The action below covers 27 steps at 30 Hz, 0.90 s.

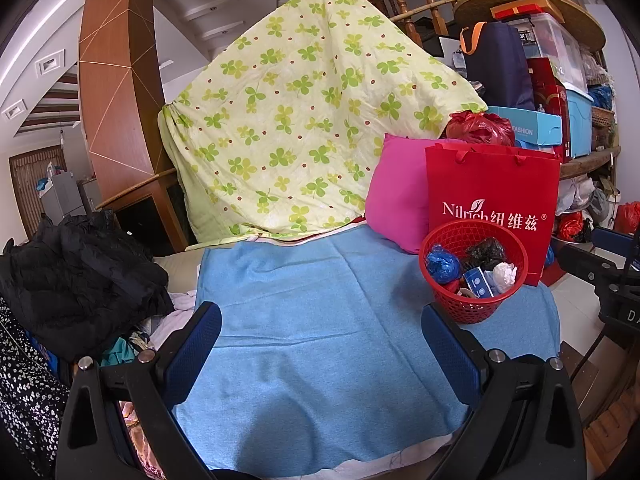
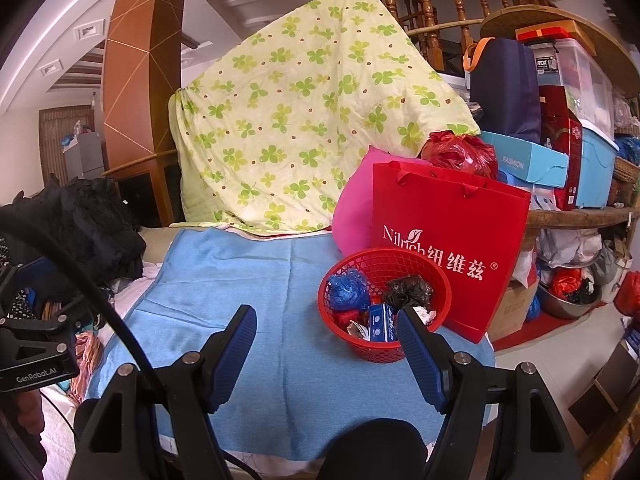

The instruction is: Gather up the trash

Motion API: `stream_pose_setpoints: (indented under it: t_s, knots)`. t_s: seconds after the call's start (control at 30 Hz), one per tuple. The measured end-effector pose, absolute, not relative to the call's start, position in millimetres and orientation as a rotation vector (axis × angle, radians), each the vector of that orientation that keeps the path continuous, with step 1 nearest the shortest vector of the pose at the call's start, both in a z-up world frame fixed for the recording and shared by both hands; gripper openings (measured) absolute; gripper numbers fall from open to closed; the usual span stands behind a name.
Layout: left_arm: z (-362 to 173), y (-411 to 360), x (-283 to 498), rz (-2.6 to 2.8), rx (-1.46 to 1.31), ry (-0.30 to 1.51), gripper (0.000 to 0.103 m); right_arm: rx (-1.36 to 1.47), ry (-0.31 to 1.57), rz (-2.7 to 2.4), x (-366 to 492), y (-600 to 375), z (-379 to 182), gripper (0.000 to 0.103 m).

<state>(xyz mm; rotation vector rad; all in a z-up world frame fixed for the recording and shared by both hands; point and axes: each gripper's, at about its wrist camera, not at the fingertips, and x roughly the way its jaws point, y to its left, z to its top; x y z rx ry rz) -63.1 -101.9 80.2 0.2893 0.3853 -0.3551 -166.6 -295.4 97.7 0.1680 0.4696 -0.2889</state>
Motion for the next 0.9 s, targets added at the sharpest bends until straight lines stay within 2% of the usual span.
stream_pose_setpoints:
  t_s: [0.9]
  knots:
    - [80, -99, -65, -0.361, 0.294, 0.379, 0.1, 0.161, 0.465, -0.28, -160, -284, 102, 0.076]
